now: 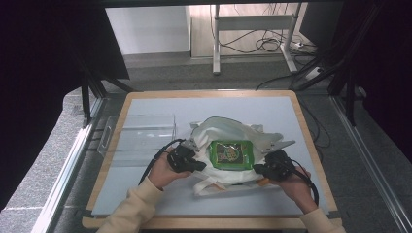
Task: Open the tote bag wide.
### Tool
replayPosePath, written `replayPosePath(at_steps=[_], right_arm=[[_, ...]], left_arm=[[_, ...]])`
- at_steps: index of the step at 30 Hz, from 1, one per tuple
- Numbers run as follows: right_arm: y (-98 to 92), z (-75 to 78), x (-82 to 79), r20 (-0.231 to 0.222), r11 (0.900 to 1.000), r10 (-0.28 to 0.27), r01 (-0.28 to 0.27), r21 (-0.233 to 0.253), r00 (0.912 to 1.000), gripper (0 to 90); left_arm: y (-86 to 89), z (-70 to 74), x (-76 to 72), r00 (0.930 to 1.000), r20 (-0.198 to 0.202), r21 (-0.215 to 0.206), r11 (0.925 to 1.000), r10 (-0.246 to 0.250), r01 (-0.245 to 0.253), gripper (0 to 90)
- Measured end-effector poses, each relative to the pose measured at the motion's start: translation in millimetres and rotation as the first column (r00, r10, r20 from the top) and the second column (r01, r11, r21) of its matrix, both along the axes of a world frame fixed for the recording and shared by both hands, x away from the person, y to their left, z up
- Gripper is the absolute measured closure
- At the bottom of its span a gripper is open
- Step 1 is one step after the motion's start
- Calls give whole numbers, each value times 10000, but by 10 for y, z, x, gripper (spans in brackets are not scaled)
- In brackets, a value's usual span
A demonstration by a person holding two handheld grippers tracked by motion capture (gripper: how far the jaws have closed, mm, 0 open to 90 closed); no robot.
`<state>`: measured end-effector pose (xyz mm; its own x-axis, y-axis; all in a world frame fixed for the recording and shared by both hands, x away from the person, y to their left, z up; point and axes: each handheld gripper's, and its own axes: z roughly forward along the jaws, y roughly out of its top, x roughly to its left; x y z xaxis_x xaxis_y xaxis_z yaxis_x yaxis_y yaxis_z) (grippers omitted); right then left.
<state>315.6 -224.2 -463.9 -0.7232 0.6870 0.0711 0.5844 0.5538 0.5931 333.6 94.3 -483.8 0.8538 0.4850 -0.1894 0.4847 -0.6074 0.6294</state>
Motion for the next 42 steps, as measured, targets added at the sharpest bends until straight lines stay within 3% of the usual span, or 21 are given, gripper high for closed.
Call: replayPosePath(at_steps=[5, 17, 33, 42], right_arm=[[-31, -69, -74, -243, 9992, 88, -98, -399, 9997, 895], [30, -192, -134, -102, 9942, -3, -8, -1076, 9999, 896], [-18, -124, -126, 71, 9992, -74, 77, -403, 9999, 894], [-1, 48, -85, 632, 9980, -57, 17, 634, 9980, 894]], left_arm=[[-6, -8, 1, 10000, 1, 34, 10000, -17, 17, 900], [-13, -15, -4, 10000, -6, 15, 10000, -80, 80, 900], [1, -6, -2, 10000, -2, 54, 10000, -57, 57, 900], [13, 66, -38, 9998, 213, -116, 9999, -28, 30, 900]])
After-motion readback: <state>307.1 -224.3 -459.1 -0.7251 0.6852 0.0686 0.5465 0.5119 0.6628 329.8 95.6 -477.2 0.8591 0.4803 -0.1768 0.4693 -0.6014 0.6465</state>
